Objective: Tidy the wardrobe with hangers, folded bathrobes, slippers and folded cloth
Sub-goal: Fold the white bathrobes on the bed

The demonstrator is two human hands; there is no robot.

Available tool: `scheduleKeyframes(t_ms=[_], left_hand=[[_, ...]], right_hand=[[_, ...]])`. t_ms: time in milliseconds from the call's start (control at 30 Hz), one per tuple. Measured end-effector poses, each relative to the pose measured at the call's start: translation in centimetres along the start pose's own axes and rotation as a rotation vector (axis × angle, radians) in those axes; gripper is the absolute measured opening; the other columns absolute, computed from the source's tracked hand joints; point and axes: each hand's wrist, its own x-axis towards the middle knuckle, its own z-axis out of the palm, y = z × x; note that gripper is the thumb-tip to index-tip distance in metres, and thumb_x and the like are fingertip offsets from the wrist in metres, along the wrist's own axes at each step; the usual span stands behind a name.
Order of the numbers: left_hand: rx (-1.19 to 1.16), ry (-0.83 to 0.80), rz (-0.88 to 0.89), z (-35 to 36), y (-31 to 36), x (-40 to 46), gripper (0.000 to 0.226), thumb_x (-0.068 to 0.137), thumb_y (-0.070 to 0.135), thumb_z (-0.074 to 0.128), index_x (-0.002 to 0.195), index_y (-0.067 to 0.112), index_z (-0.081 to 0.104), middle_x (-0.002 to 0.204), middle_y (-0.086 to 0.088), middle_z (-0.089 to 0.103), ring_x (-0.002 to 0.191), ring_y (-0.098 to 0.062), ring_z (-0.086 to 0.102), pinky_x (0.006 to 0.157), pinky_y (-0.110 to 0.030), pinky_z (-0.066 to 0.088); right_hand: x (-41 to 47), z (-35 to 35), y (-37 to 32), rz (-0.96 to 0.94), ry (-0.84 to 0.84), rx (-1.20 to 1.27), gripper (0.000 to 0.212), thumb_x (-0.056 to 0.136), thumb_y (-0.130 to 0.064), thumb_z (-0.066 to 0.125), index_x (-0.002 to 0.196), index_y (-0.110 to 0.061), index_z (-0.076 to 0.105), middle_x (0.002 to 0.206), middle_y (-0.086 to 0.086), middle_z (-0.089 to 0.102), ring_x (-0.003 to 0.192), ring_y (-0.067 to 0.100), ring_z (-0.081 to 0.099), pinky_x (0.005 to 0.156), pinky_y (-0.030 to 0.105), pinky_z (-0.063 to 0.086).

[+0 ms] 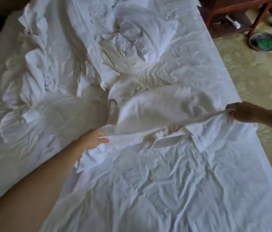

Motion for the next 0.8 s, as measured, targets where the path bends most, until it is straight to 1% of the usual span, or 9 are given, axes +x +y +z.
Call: scheduleKeyframes(t_ms=[133,200,233,300,500,567,633,700,800], left_hand=[[0.024,0.061,-0.033,4.4,0.3,2.6,0.038,0.093,0.036,0.068,0.062,0.019,0.053,0.077,-0.004,0.061,0.087,-0.029,0.066,0.073,-0.033,0.046],[0.06,0.191,-0.029,5.4,1.7,2.6,0.009,0.089,0.021,0.067,0.097,0.021,0.071,0.109,-0.004,0.07,0.11,-0.029,0.064,0.085,-0.033,0.05],[0.053,0.295,-0.001,6.1,2.2,2.4,0.034,0.082,0.013,0.066,0.115,0.021,0.069,0.119,0.0,0.069,0.115,-0.027,0.062,0.09,-0.034,0.051],[0.016,0.458,0.146,6.9,3.7,1.7,0.053,0.071,0.006,0.07,0.124,0.016,0.064,0.118,-0.003,0.067,0.11,-0.03,0.063,0.09,-0.04,0.052],[0.318,0.437,0.463,8.5,9.0,2.2,0.057,0.066,0.011,0.085,0.119,0.009,0.062,0.106,-0.006,0.069,0.093,-0.029,0.065,0.078,-0.041,0.053],[0.433,0.362,0.468,8.9,10.7,3.5,0.048,0.066,0.014,0.086,0.109,0.011,0.066,0.096,-0.004,0.07,0.085,-0.027,0.067,0.072,-0.038,0.052],[0.491,0.315,0.458,9.7,11.4,4.4,0.025,0.064,0.01,0.085,0.085,0.014,0.071,0.077,-0.002,0.07,0.067,-0.026,0.069,0.057,-0.031,0.048],[0.483,0.305,0.438,11.0,11.3,4.9,0.022,0.06,0.002,0.083,0.063,0.015,0.065,0.061,-0.001,0.066,0.054,-0.026,0.066,0.047,-0.026,0.043],[0.347,0.381,0.38,12.1,10.8,4.1,0.013,0.076,0.006,0.073,0.076,0.012,0.062,0.069,-0.007,0.067,0.061,-0.03,0.066,0.052,-0.032,0.045]], right_hand=[[2.5,4.8,0.7,0.007,0.075,-0.059,0.02,0.093,-0.015,0.042,0.081,-0.027,0.051,0.109,0.016,0.066,0.101,0.034,0.058,0.085,0.042,0.044],[2.6,5.9,0.0,0.012,0.109,-0.113,0.015,0.095,-0.017,0.041,0.094,-0.02,0.056,0.112,0.019,0.065,0.106,0.037,0.059,0.08,0.04,0.042],[2.4,6.2,-0.3,0.015,0.118,-0.137,0.016,0.095,-0.016,0.043,0.099,-0.017,0.058,0.114,0.019,0.065,0.107,0.037,0.059,0.079,0.04,0.042],[1.7,6.3,-0.9,0.001,0.131,-0.19,0.023,0.092,-0.016,0.049,0.112,-0.016,0.06,0.116,0.015,0.064,0.11,0.035,0.06,0.085,0.041,0.045],[-0.3,5.3,-3.5,-0.221,0.202,-0.321,0.05,0.089,-0.044,0.064,0.131,-0.02,0.052,0.126,0.002,0.06,0.113,0.024,0.059,0.092,0.039,0.046],[-0.1,5.9,-4.0,-0.296,0.21,-0.349,0.053,0.088,-0.049,0.065,0.131,-0.021,0.052,0.126,0.0,0.06,0.114,0.023,0.058,0.092,0.037,0.046],[0.2,6.9,-3.9,-0.33,0.196,-0.388,0.051,0.089,-0.049,0.064,0.131,-0.021,0.054,0.125,-0.001,0.061,0.116,0.021,0.058,0.092,0.036,0.045],[0.1,7.9,-3.7,-0.325,0.187,-0.388,0.05,0.089,-0.048,0.065,0.129,-0.02,0.058,0.12,-0.001,0.064,0.113,0.022,0.059,0.089,0.036,0.044],[-0.7,8.7,-3.7,-0.326,0.237,-0.324,0.035,0.088,-0.044,0.067,0.111,-0.017,0.069,0.096,0.001,0.067,0.095,0.027,0.066,0.077,0.038,0.049]])
